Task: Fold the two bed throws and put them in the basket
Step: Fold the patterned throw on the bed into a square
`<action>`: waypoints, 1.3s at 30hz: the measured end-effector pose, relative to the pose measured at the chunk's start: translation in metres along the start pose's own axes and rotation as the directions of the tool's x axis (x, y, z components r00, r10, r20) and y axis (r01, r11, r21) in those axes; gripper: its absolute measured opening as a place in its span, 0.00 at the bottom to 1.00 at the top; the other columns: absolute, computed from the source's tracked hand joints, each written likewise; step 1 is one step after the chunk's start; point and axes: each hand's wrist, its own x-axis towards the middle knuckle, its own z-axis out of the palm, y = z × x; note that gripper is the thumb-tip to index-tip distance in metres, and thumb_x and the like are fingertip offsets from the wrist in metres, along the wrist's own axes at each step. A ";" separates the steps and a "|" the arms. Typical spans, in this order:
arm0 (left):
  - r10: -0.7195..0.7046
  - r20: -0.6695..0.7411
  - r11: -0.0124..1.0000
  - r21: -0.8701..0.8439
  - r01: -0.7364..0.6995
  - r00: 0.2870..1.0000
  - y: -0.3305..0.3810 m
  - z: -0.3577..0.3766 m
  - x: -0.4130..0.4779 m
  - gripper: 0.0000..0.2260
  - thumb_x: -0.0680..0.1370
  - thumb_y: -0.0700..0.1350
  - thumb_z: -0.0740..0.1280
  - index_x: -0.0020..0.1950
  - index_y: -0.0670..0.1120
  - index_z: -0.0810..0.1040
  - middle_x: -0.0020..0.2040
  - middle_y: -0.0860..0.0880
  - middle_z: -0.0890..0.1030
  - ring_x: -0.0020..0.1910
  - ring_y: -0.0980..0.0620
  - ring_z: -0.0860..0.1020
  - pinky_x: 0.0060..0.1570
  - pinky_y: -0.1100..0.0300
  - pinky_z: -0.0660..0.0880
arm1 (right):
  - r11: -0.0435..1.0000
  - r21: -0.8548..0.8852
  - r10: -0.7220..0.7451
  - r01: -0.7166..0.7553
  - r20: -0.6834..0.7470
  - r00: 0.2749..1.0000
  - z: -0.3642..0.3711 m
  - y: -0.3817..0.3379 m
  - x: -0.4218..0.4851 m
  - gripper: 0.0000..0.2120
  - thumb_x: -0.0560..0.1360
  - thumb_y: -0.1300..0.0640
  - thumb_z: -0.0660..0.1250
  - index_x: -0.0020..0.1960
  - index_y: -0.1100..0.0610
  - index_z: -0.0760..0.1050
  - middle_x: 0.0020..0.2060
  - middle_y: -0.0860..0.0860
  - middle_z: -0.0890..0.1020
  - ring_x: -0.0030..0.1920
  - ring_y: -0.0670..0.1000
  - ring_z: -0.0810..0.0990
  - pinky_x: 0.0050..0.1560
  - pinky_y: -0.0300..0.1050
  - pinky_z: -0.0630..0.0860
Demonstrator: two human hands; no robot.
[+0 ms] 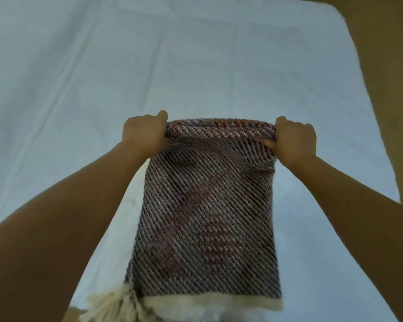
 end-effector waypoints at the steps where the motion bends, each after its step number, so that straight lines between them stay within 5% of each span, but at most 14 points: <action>1: 0.009 -0.005 1.000 -0.001 -0.009 1.000 -0.001 -0.001 -0.017 0.14 0.74 0.49 0.66 0.44 0.45 0.60 0.27 0.50 0.65 0.27 0.46 0.67 0.26 0.61 0.57 | 1.000 -0.005 0.000 0.000 -0.003 1.000 -0.005 -0.003 -0.018 0.25 0.70 0.37 0.64 0.40 0.59 0.63 0.29 0.54 0.71 0.29 0.55 0.68 0.38 0.48 0.61; 7: 0.053 -0.055 0.996 -0.067 -0.056 0.997 -0.003 0.003 -0.128 0.12 0.75 0.50 0.64 0.49 0.44 0.65 0.33 0.47 0.76 0.29 0.45 0.71 0.30 0.59 0.63 | 0.998 -0.032 -0.047 0.047 0.011 0.999 -0.020 -0.027 -0.139 0.14 0.73 0.51 0.67 0.47 0.62 0.70 0.40 0.60 0.79 0.41 0.61 0.76 0.41 0.50 0.62; 11: 0.077 -0.017 0.988 -0.129 -0.079 0.997 0.007 0.019 -0.198 0.11 0.73 0.44 0.64 0.54 0.44 0.68 0.44 0.44 0.80 0.40 0.41 0.79 0.33 0.56 0.65 | 0.996 0.001 -0.086 0.086 0.054 0.995 -0.020 -0.039 -0.215 0.08 0.67 0.62 0.69 0.42 0.64 0.71 0.36 0.62 0.78 0.37 0.62 0.76 0.40 0.51 0.67; 15: 0.111 0.075 0.987 -0.126 -0.101 0.991 0.020 0.046 -0.257 0.12 0.72 0.41 0.62 0.55 0.44 0.68 0.50 0.44 0.78 0.47 0.42 0.77 0.35 0.55 0.63 | 0.994 -0.022 -0.109 0.111 0.078 0.991 -0.011 -0.051 -0.266 0.14 0.56 0.70 0.74 0.38 0.65 0.72 0.31 0.62 0.77 0.31 0.61 0.77 0.32 0.51 0.71; 20: 0.090 0.276 0.994 -0.088 -0.069 0.957 0.036 0.087 -0.308 0.17 0.75 0.41 0.60 0.64 0.46 0.66 0.58 0.45 0.74 0.57 0.44 0.72 0.49 0.51 0.69 | 0.995 -0.095 -0.010 0.041 0.306 0.952 0.024 -0.055 -0.308 0.11 0.67 0.67 0.65 0.49 0.63 0.72 0.45 0.61 0.79 0.47 0.61 0.76 0.45 0.52 0.69; 23: 0.047 0.458 0.999 -0.022 -0.041 0.888 0.042 0.103 -0.321 0.24 0.71 0.47 0.63 0.67 0.48 0.62 0.61 0.46 0.71 0.60 0.45 0.69 0.56 0.49 0.66 | 0.989 -0.112 -0.025 0.097 0.518 0.855 0.041 -0.062 -0.324 0.18 0.70 0.60 0.62 0.60 0.57 0.67 0.56 0.56 0.74 0.57 0.58 0.71 0.54 0.50 0.67; 25: 0.044 0.471 0.998 -0.060 -0.017 0.881 0.046 0.104 -0.320 0.25 0.68 0.54 0.62 0.63 0.48 0.66 0.59 0.47 0.73 0.59 0.45 0.70 0.55 0.49 0.66 | 0.997 -0.056 -0.011 0.053 0.575 0.818 0.043 -0.066 -0.324 0.17 0.70 0.54 0.63 0.57 0.57 0.69 0.55 0.55 0.75 0.55 0.57 0.72 0.53 0.49 0.68; 27: 0.061 0.360 0.993 -0.120 -0.018 0.931 0.051 0.101 -0.309 0.24 0.68 0.57 0.59 0.60 0.47 0.69 0.57 0.46 0.74 0.56 0.45 0.71 0.53 0.50 0.67 | 0.998 0.061 -0.005 -0.026 0.455 0.891 0.039 -0.070 -0.317 0.12 0.68 0.54 0.63 0.47 0.61 0.72 0.45 0.59 0.77 0.47 0.60 0.75 0.46 0.51 0.71; 30: 0.060 0.157 0.974 -0.224 -0.024 0.986 0.063 0.096 -0.280 0.25 0.73 0.55 0.57 0.68 0.47 0.66 0.64 0.45 0.71 0.63 0.45 0.68 0.60 0.49 0.64 | 0.976 0.219 -0.022 -0.014 0.157 0.987 0.033 -0.080 -0.298 0.10 0.68 0.57 0.63 0.42 0.66 0.73 0.38 0.62 0.77 0.39 0.61 0.75 0.39 0.53 0.74; 32: 0.067 0.101 0.962 -0.270 -0.038 0.993 0.076 0.095 -0.259 0.26 0.78 0.53 0.53 0.75 0.47 0.57 0.74 0.46 0.62 0.73 0.46 0.58 0.70 0.48 0.54 | 0.967 0.254 -0.038 -0.002 0.153 0.987 0.036 -0.088 -0.279 0.16 0.72 0.58 0.64 0.55 0.67 0.74 0.52 0.64 0.77 0.53 0.64 0.75 0.54 0.58 0.74; 34: 0.078 0.105 0.960 -0.276 -0.046 0.991 0.091 0.097 -0.237 0.27 0.80 0.54 0.49 0.77 0.46 0.47 0.78 0.48 0.50 0.76 0.48 0.46 0.73 0.49 0.42 | 0.959 0.282 -0.067 0.007 0.205 0.977 0.044 -0.098 -0.259 0.25 0.77 0.53 0.60 0.70 0.64 0.63 0.70 0.63 0.66 0.71 0.62 0.62 0.72 0.56 0.57; 36: 0.067 0.094 0.966 -0.256 -0.041 0.993 0.103 0.104 -0.217 0.28 0.80 0.55 0.47 0.76 0.46 0.42 0.78 0.48 0.44 0.76 0.49 0.41 0.70 0.51 0.36 | 0.960 0.277 -0.107 0.049 0.199 0.974 0.057 -0.111 -0.240 0.29 0.79 0.49 0.54 0.75 0.60 0.52 0.76 0.58 0.54 0.76 0.57 0.49 0.74 0.50 0.44; 39: 0.042 0.073 0.976 -0.217 -0.025 0.996 0.110 0.121 -0.196 0.29 0.79 0.57 0.44 0.76 0.47 0.39 0.78 0.47 0.41 0.76 0.49 0.39 0.68 0.50 0.33 | 0.960 0.256 -0.159 0.116 0.156 0.975 0.079 -0.125 -0.214 0.29 0.79 0.47 0.51 0.76 0.57 0.47 0.76 0.56 0.51 0.76 0.55 0.46 0.72 0.50 0.39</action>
